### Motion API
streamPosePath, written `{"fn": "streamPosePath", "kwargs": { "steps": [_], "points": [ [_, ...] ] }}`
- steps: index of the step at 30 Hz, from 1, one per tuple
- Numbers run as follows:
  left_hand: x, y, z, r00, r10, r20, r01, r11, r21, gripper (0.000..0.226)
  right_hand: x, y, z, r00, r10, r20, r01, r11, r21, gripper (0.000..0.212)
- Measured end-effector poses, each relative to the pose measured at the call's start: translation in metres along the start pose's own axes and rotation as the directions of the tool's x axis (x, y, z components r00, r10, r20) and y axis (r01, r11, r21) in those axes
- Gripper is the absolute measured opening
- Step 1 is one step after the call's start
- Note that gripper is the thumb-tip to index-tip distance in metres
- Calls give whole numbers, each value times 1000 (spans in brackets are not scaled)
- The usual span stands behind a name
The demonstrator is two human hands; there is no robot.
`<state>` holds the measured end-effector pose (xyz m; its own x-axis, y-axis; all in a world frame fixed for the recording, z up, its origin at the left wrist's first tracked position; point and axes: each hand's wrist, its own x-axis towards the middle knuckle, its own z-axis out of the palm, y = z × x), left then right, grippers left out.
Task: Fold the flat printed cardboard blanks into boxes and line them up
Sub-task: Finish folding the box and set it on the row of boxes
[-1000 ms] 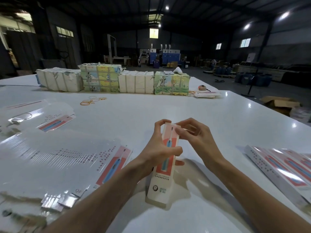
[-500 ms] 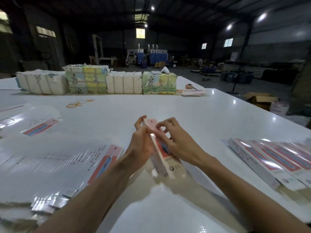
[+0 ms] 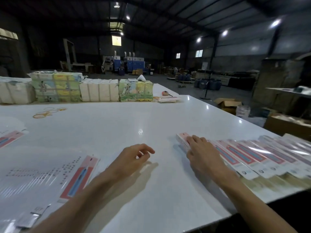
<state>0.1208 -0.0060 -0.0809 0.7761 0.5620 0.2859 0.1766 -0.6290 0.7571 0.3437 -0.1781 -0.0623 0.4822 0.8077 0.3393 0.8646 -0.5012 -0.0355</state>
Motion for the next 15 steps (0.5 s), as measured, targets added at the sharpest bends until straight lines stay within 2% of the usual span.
{"fn": "streamPosePath", "kwargs": {
  "steps": [2,4,15],
  "points": [
    [-2,3,1,1000,1,30,-1,1000,2,25,-8,19,4,999,43,24,-39,990,-137,42],
    [-3,4,1,999,4,42,-6,1000,27,24,-14,31,6,998,63,25,-57,982,-182,46],
    [-6,2,0,996,-42,85,33,994,104,20,-26,56,-3,985,170,24,-163,970,-180,49]
  ]
}}
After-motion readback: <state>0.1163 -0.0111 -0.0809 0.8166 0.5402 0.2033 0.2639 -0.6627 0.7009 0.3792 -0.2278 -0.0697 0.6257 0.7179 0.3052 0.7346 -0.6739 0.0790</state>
